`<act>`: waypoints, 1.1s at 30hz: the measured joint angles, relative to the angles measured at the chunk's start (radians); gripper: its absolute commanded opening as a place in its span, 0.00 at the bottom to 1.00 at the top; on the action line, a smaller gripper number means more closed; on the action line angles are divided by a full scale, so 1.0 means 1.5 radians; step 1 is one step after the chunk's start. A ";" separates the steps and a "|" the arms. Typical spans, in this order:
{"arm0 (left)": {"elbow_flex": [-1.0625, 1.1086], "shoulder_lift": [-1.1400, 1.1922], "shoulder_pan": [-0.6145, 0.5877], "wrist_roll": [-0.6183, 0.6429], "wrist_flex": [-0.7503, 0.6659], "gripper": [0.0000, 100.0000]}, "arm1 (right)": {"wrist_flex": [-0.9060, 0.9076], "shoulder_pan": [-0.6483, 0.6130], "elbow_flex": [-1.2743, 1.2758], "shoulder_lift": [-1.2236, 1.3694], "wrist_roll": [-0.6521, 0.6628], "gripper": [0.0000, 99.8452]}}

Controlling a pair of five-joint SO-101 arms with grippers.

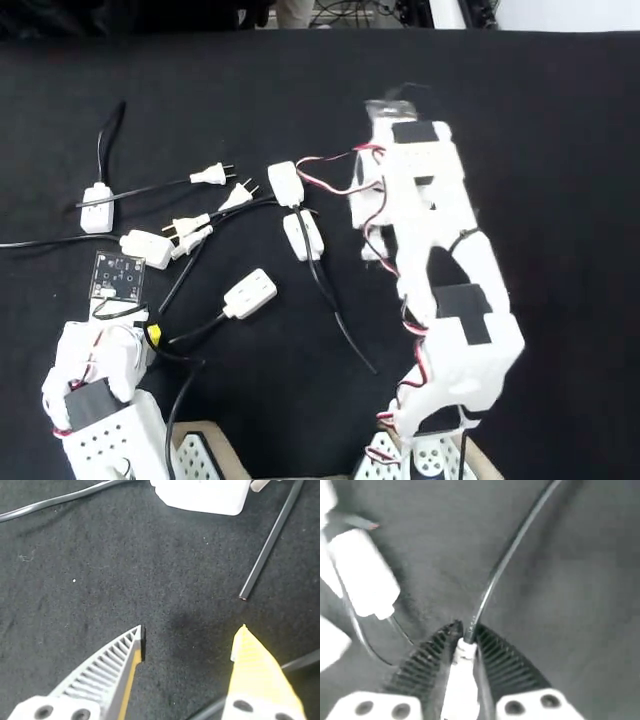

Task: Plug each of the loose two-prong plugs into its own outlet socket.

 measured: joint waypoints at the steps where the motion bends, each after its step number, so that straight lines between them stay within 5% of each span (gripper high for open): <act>1: 0.000 0.000 0.000 0.000 0.000 0.29 | -0.018 -0.001 -0.001 0.006 0.072 0.01; 7: 0.000 0.000 0.000 0.000 0.000 0.29 | -0.084 -0.001 -0.001 0.063 0.301 0.03; 10: 0.000 0.000 0.000 0.000 0.000 0.29 | -0.088 -0.002 -0.001 0.086 0.358 0.16; 14: 0.000 0.000 0.000 0.000 0.000 0.29 | -0.086 -0.002 -0.001 0.090 0.381 0.32; 23: 0.000 0.000 0.000 0.000 0.000 0.29 | 0.083 0.006 -0.085 0.093 0.404 0.33; 33: 0.000 0.000 0.000 0.000 0.000 0.29 | 0.016 0.004 -0.050 0.158 0.365 0.33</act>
